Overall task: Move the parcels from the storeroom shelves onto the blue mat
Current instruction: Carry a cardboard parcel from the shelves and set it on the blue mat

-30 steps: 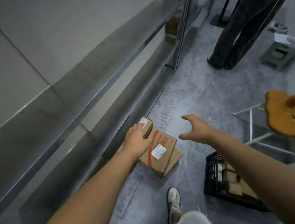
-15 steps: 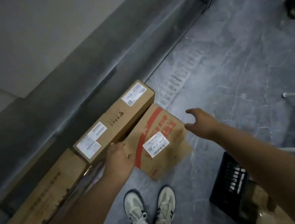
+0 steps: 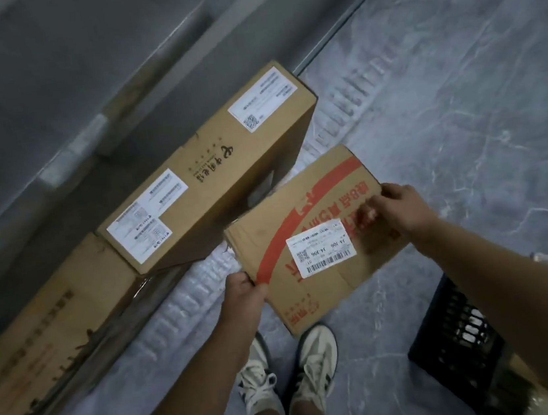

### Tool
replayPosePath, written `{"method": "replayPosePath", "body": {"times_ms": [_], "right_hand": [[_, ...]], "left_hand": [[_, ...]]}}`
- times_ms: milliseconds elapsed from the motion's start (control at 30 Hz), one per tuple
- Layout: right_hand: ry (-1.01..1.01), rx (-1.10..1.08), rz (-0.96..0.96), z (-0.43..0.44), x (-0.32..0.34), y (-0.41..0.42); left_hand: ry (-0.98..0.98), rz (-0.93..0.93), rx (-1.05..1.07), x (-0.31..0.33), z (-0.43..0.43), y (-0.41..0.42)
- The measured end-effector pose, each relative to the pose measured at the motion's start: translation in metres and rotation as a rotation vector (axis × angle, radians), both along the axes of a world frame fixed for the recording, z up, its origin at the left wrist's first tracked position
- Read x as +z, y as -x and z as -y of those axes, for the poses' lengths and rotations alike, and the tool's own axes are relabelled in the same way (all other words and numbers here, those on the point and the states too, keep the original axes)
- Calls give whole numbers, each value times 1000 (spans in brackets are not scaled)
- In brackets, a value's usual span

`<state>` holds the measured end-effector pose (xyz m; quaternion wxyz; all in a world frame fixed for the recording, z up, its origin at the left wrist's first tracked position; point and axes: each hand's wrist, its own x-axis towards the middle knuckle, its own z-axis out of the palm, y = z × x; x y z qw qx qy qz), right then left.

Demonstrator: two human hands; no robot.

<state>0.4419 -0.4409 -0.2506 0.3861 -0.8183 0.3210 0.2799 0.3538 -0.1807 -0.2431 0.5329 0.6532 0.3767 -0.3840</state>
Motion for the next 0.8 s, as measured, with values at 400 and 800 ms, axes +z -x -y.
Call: {"method": "replayPosePath", "body": {"times_ms": [400,800], "right_hand": [[19,-229,257,9,353,45],[-323,12,346,-33,502,90]], "left_hand": [[26,286,-48,315,-29,-32],[-97,597,515,492,-37,83]]}}
